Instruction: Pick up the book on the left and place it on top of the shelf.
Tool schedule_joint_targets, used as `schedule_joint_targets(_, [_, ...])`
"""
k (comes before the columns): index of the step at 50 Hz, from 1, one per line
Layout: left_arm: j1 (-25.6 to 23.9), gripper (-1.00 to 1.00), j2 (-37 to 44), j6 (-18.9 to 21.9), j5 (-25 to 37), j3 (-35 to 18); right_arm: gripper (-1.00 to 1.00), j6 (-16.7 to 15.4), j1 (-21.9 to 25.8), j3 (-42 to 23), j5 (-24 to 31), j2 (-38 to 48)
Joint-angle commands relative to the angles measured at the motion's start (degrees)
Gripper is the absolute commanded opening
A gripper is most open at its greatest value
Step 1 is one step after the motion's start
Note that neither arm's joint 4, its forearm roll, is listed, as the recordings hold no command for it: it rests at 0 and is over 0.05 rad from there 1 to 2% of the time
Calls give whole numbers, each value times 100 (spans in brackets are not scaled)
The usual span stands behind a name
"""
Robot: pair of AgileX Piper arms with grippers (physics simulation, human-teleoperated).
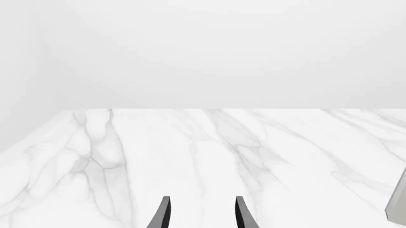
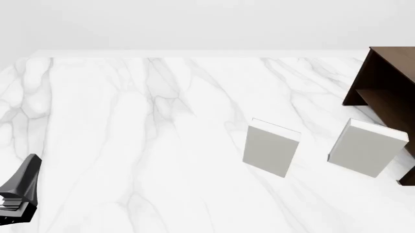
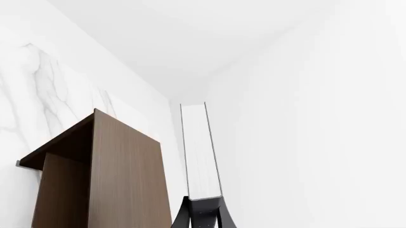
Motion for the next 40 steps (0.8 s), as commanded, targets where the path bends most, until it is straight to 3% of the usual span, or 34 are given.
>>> schedule_joint_targets(1, [0, 100, 0, 0, 0, 0, -100, -3, -41, -171, -108, 171])
schedule_joint_targets(40, [0, 100, 0, 0, 0, 0, -100, -152, -203, -260, -493, 863])
